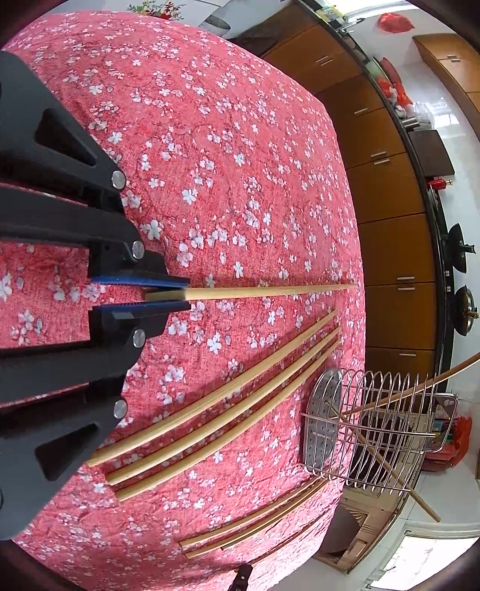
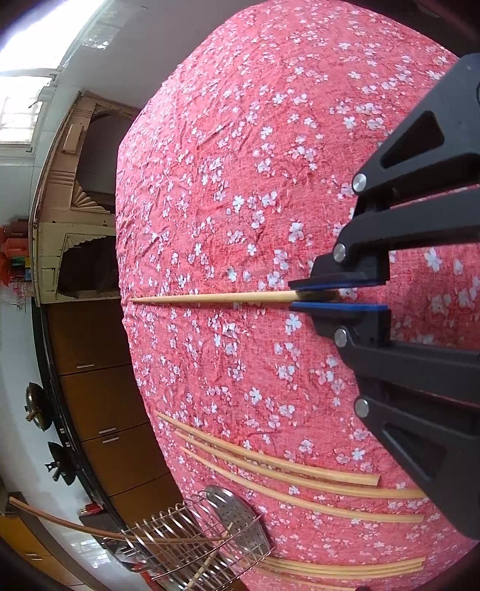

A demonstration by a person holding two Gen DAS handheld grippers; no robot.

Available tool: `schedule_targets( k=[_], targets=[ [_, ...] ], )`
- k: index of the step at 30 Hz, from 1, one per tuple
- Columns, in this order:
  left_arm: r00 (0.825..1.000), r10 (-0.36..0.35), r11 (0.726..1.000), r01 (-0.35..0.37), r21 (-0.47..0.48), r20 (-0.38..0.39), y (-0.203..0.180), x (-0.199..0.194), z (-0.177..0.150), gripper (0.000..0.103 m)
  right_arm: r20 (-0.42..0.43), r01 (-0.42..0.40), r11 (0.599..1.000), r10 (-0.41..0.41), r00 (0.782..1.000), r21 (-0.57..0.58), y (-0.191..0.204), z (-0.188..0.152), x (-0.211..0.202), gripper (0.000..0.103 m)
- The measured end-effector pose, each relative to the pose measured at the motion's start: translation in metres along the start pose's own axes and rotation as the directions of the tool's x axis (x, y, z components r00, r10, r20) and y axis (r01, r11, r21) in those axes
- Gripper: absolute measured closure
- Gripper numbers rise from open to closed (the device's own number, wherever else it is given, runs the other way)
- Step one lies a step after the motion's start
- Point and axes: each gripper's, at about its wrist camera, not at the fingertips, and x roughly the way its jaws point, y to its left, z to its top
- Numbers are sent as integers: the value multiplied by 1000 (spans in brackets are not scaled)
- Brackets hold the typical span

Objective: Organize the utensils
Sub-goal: 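Lift the two held chopsticks off the table with both tools, then raise both chopsticks upright and carry them above the wire holder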

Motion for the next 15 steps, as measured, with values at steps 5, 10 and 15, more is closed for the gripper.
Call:
schedule_targets(
  k=[5,10,15],
  targets=[
    [997,-14,1000,14,-5,82,9,-20,-2,96,120,2,1000,0,993,-17,-2,-3,-32,96],
    [971,-16,999,22,-23,239,16,-57,5,96,253,11,1000,-5,967,-23,0,5,-68,96],
    [930,-2,997,28,-66,367,22,-85,22,97,346,5,1000,5,938,-28,-1,21,-95,96]
  ],
)
